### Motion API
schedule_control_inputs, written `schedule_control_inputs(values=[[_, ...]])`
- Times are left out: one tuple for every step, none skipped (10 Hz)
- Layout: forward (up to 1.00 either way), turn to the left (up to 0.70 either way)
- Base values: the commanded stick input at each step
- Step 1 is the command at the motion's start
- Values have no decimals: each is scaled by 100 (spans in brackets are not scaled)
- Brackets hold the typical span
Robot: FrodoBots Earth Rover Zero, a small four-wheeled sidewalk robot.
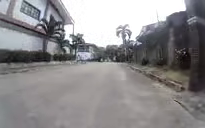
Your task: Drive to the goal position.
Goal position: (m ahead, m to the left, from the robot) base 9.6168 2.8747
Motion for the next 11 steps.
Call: schedule_control_inputs(values=[[70,0],[70,0],[70,0],[70,0],[70,0],[70,0],[70,0],[70,0],[70,0],[70,0],[70,0]])
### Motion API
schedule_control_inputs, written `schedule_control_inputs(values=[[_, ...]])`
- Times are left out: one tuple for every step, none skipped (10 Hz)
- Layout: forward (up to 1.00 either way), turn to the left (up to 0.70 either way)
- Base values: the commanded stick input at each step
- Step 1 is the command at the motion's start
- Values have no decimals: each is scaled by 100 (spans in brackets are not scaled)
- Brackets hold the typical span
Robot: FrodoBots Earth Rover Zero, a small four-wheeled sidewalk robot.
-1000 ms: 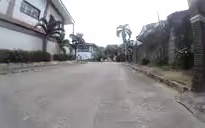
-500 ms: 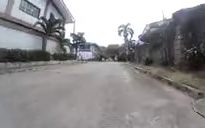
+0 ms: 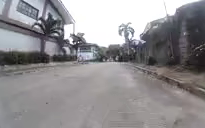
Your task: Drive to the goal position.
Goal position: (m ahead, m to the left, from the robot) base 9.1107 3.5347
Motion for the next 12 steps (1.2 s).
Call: schedule_control_inputs(values=[[70,0],[70,0],[70,0],[70,0],[70,0],[70,0],[70,0],[70,0],[70,0],[70,0],[70,0],[70,0]])
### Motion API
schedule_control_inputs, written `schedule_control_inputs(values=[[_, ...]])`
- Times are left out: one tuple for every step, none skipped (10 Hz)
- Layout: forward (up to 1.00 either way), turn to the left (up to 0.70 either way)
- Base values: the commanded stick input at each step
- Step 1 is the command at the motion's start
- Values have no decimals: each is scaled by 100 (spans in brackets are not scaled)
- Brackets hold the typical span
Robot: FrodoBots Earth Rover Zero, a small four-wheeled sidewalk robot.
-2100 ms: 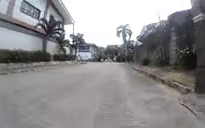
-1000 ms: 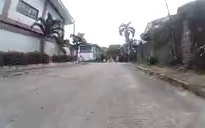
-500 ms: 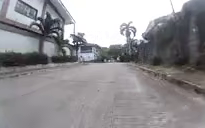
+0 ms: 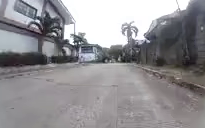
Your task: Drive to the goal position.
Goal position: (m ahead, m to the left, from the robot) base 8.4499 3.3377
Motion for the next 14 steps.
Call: schedule_control_inputs(values=[[70,0],[70,0],[70,0],[70,0],[70,0],[70,0],[70,0],[70,0],[70,0],[70,0],[70,0],[70,0],[70,0],[70,0]])
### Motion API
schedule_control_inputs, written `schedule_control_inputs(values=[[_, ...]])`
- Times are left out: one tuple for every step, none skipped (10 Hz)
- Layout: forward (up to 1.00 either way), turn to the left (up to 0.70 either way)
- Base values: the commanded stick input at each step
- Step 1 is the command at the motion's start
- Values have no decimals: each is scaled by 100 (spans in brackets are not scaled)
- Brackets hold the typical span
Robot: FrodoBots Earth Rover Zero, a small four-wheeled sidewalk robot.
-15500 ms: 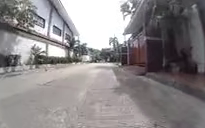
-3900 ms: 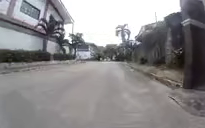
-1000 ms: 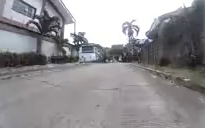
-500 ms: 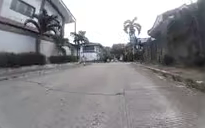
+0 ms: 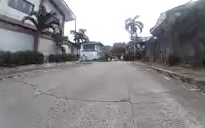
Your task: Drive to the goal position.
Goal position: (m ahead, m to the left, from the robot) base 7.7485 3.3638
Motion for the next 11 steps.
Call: schedule_control_inputs(values=[[70,0],[70,0],[70,0],[70,0],[70,0],[70,0],[70,0],[70,0],[70,0],[70,0],[70,0]])
